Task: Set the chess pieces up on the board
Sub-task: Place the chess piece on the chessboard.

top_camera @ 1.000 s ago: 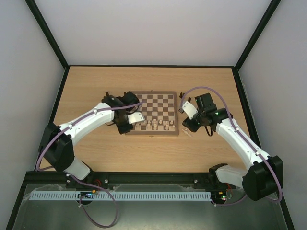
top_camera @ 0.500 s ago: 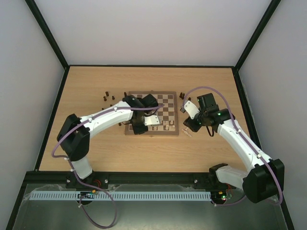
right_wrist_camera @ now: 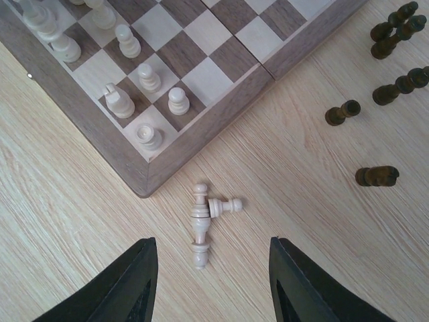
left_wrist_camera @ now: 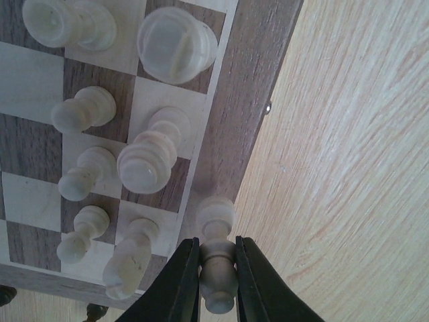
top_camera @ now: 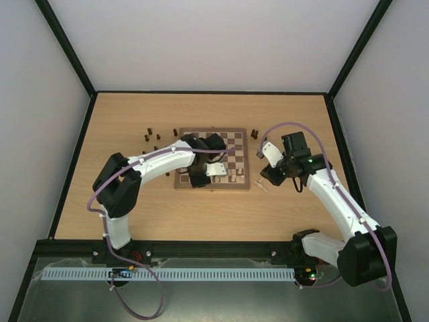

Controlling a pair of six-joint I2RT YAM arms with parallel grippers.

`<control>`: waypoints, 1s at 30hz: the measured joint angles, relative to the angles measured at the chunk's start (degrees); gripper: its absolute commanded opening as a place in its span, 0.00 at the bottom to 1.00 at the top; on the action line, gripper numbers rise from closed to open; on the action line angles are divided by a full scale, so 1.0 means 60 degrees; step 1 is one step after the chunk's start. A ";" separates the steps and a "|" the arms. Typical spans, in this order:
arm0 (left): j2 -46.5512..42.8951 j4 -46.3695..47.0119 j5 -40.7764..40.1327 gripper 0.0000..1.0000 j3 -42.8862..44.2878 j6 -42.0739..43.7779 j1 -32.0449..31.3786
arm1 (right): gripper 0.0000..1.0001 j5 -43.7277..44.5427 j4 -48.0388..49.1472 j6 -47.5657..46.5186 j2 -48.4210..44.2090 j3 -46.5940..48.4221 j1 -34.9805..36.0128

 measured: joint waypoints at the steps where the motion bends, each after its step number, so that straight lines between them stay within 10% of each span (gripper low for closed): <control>1: 0.0044 0.0007 -0.0007 0.04 0.0022 0.0007 0.0004 | 0.47 -0.0025 0.0000 -0.0022 -0.0004 -0.0007 -0.0058; 30: 0.0841 0.0189 -0.0069 0.07 0.0590 0.0448 0.0594 | 0.47 -0.0481 0.0007 -0.0342 0.0328 -0.0091 -0.0605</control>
